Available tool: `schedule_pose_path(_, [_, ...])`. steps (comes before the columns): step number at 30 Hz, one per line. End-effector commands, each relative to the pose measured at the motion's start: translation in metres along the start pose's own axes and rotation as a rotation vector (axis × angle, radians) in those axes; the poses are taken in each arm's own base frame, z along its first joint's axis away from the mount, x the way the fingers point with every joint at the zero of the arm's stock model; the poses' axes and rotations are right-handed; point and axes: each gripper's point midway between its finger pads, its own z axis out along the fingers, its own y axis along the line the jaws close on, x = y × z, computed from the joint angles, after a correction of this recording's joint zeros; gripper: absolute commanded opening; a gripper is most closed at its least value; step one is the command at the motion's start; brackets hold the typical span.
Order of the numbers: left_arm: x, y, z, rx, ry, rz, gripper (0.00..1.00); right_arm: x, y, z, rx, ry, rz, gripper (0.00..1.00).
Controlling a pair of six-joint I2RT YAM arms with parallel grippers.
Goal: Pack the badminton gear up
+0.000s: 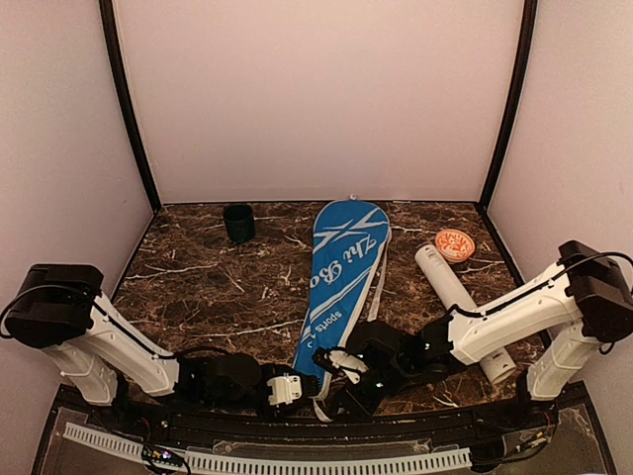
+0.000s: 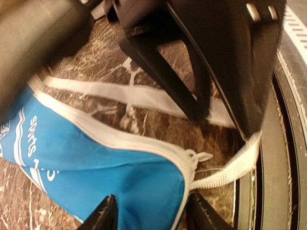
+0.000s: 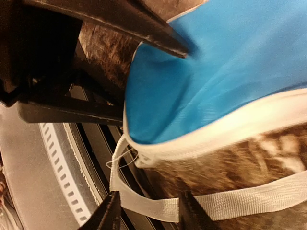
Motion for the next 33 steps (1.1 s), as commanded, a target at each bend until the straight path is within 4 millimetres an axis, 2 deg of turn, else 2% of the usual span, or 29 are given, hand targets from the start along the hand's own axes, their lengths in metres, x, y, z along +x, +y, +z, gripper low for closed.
schedule_pose_path(1, [0.01, -0.002, -0.014, 0.016, 0.065, -0.05, 0.57, -0.025, -0.004, -0.033, 0.012, -0.099, -0.009, 0.46])
schedule_pose_path(5, [-0.004, 0.001, -0.022, 0.023, 0.052, -0.131, 0.78, -0.05, -0.014, -0.057, 0.027, -0.181, -0.005, 0.63])
schedule_pose_path(8, [-0.015, 0.009, -0.034, 0.012, 0.034, -0.19, 0.87, -0.069, -0.025, -0.081, 0.023, -0.262, 0.024, 0.78])
schedule_pose_path(12, [-0.034, 0.035, -0.056, -0.019, -0.008, -0.323, 0.97, -0.102, -0.04, -0.124, 0.03, -0.417, 0.056, 0.99])
schedule_pose_path(15, [-0.048, 0.063, -0.071, -0.048, -0.038, -0.444, 0.99, -0.125, -0.058, -0.157, 0.05, -0.528, 0.089, 0.99])
schedule_pose_path(19, [-0.048, 0.116, -0.088, -0.121, -0.011, -0.672, 0.99, -0.149, -0.096, -0.202, 0.089, -0.675, 0.191, 0.99])
schedule_pose_path(21, [-0.04, 0.154, -0.1, -0.169, -0.022, -0.827, 0.99, -0.156, -0.119, -0.222, 0.119, -0.734, 0.246, 0.99])
schedule_pose_path(23, [-0.034, 0.181, -0.109, -0.177, -0.042, -0.949, 0.99, -0.157, -0.138, -0.234, 0.161, -0.776, 0.284, 0.99])
schedule_pose_path(25, [-0.016, 0.204, -0.117, -0.196, -0.027, -1.067, 0.99, -0.154, -0.158, -0.243, 0.198, -0.806, 0.333, 0.99])
schedule_pose_path(29, [0.032, 0.235, -0.127, -0.264, 0.043, -1.247, 0.99, -0.137, -0.195, -0.258, 0.309, -0.865, 0.417, 0.99])
schedule_pose_path(33, [0.07, 0.25, -0.135, -0.358, 0.065, -1.336, 0.99, -0.106, -0.225, -0.265, 0.432, -0.9, 0.494, 0.99])
